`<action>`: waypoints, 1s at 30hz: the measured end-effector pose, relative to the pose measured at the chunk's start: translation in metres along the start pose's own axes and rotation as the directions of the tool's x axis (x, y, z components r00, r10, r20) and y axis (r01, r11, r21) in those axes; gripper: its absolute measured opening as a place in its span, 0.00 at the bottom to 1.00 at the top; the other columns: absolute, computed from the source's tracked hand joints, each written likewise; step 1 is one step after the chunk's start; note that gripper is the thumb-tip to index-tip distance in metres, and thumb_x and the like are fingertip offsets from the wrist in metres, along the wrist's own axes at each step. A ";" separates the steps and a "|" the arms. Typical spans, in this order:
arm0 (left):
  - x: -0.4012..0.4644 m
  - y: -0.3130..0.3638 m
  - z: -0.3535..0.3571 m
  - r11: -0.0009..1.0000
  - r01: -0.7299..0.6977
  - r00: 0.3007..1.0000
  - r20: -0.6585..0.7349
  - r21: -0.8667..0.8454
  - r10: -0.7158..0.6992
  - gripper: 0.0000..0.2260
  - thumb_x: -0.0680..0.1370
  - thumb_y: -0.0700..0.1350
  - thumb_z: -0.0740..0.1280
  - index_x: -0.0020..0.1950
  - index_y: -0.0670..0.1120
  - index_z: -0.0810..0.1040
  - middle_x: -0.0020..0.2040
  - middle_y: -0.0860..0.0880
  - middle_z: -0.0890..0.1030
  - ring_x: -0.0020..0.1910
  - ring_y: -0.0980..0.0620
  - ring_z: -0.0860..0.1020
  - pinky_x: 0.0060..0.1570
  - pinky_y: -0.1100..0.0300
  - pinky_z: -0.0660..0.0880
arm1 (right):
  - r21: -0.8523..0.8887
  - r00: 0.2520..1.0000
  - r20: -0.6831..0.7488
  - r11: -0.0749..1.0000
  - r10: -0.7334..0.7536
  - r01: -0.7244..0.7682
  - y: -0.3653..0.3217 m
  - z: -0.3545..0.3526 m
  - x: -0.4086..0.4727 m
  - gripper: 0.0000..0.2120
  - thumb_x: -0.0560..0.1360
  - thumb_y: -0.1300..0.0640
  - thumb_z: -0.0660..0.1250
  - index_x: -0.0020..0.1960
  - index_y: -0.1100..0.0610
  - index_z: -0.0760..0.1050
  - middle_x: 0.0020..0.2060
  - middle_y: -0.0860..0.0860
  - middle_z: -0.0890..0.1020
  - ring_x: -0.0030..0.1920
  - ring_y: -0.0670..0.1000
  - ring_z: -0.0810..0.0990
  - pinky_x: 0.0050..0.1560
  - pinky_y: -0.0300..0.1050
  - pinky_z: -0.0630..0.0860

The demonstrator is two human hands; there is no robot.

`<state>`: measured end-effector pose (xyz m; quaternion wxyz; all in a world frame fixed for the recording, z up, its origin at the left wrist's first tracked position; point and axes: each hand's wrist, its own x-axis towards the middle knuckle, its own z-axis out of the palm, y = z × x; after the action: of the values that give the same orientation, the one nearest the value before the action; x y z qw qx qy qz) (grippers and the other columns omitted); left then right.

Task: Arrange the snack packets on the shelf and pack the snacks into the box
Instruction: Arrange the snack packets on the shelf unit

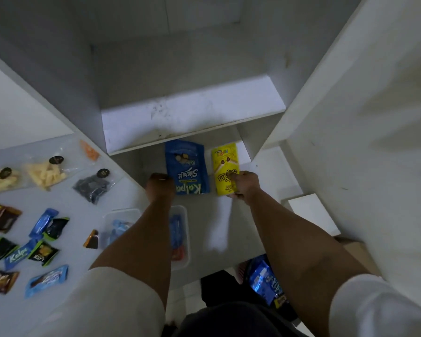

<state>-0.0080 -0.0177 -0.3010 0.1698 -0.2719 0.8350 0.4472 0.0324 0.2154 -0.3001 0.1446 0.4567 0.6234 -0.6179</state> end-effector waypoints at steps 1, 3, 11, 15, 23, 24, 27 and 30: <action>-0.002 -0.003 -0.001 0.998 -0.011 1.000 0.010 -0.054 0.011 0.04 0.78 0.42 0.65 0.51 0.44 0.79 0.51 0.40 0.83 0.49 0.40 0.82 0.53 0.44 0.81 | 0.018 1.000 0.000 1.000 -0.008 0.008 0.003 -0.003 -0.009 0.09 0.73 0.57 0.76 0.45 0.60 0.78 0.48 0.64 0.85 0.43 0.64 0.85 0.46 0.67 0.83; -0.011 -0.005 -0.003 0.996 -0.058 0.996 0.065 -0.063 0.062 0.03 0.79 0.43 0.65 0.48 0.44 0.78 0.49 0.41 0.83 0.47 0.41 0.83 0.51 0.43 0.82 | 0.051 0.999 -0.014 0.998 -0.031 0.031 0.011 -0.010 -0.029 0.09 0.73 0.57 0.76 0.45 0.60 0.78 0.47 0.64 0.85 0.43 0.65 0.86 0.47 0.67 0.83; -0.089 -0.018 -0.030 0.961 -0.237 0.943 0.204 -0.146 0.263 0.11 0.78 0.36 0.62 0.56 0.40 0.82 0.49 0.42 0.84 0.39 0.48 0.80 0.37 0.60 0.75 | 0.223 0.983 -0.139 0.964 -0.118 0.148 0.069 -0.036 -0.127 0.08 0.75 0.56 0.75 0.46 0.57 0.76 0.49 0.61 0.84 0.45 0.60 0.83 0.42 0.53 0.83; -0.136 -0.035 -0.043 0.931 -0.346 0.872 0.326 -0.115 0.364 0.12 0.77 0.38 0.63 0.57 0.42 0.82 0.49 0.42 0.85 0.42 0.45 0.82 0.41 0.55 0.77 | 0.290 0.967 -0.212 0.936 -0.143 0.202 0.120 -0.052 -0.189 0.10 0.75 0.55 0.75 0.52 0.58 0.77 0.49 0.60 0.85 0.43 0.60 0.84 0.39 0.50 0.82; -0.256 -0.082 -0.021 0.898 -0.417 0.696 0.586 -0.139 0.414 0.10 0.75 0.39 0.63 0.51 0.43 0.82 0.45 0.40 0.85 0.43 0.39 0.84 0.44 0.38 0.83 | 0.353 0.913 -0.408 0.918 -0.020 0.178 0.254 -0.108 -0.302 0.07 0.75 0.56 0.74 0.48 0.58 0.78 0.47 0.59 0.85 0.41 0.58 0.85 0.43 0.55 0.85; -0.272 -0.088 -0.017 0.898 -0.420 0.674 0.616 -0.135 0.408 0.10 0.76 0.39 0.63 0.51 0.42 0.82 0.45 0.40 0.84 0.43 0.39 0.84 0.44 0.39 0.83 | 0.347 0.903 -0.430 0.924 0.004 0.161 0.270 -0.117 -0.313 0.07 0.75 0.56 0.75 0.46 0.57 0.78 0.48 0.60 0.86 0.43 0.59 0.86 0.44 0.56 0.85; -0.314 -0.109 0.001 0.904 -0.406 0.616 0.691 -0.133 0.378 0.08 0.78 0.37 0.63 0.52 0.40 0.81 0.44 0.40 0.84 0.41 0.41 0.83 0.38 0.45 0.84 | 0.375 0.881 -0.466 0.920 0.085 0.110 0.316 -0.143 -0.339 0.07 0.74 0.57 0.75 0.47 0.59 0.79 0.49 0.61 0.86 0.44 0.60 0.86 0.47 0.60 0.84; -0.341 -0.129 0.023 0.912 -0.404 0.578 0.751 -0.076 0.319 0.08 0.78 0.39 0.62 0.52 0.41 0.80 0.44 0.40 0.83 0.41 0.42 0.84 0.36 0.48 0.83 | 0.427 0.882 -0.439 0.903 0.170 0.038 0.352 -0.160 -0.360 0.05 0.77 0.60 0.70 0.50 0.60 0.77 0.46 0.61 0.85 0.40 0.59 0.85 0.45 0.57 0.84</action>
<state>0.3421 0.0467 -0.2184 0.4171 0.1219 0.7493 0.4997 0.5522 0.1557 -0.2254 -0.0905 0.6332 0.4741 -0.6050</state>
